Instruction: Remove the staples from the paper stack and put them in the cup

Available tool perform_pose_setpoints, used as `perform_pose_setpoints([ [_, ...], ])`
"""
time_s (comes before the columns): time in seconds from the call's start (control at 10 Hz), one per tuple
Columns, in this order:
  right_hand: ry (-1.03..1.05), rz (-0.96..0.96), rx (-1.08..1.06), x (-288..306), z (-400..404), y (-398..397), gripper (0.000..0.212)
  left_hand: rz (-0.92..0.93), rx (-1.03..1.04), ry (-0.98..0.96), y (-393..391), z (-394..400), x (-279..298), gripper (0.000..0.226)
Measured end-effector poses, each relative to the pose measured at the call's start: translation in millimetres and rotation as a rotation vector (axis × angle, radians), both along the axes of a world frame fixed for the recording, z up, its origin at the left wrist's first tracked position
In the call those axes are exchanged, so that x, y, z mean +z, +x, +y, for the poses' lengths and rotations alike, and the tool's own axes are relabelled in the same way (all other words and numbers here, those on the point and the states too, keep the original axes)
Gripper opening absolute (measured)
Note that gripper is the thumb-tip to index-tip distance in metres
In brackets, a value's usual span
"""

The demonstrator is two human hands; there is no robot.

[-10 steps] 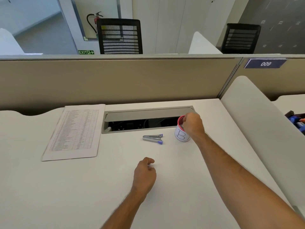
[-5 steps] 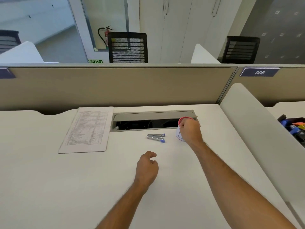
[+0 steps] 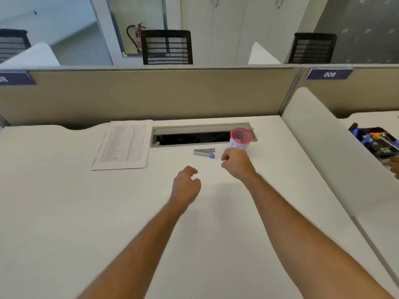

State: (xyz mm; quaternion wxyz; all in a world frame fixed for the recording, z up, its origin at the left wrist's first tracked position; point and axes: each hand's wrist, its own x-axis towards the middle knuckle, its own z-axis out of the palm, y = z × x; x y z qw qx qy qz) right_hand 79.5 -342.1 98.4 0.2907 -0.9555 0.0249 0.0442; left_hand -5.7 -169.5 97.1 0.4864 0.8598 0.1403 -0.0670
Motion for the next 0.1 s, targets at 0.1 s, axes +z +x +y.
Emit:
perform_pose_setpoints([
  [0.1,0.039,0.033,0.071,-0.3,10.4,-13.4,0.017,-0.026,-0.016,0.047,-7.0,19.0,8.6,0.039],
])
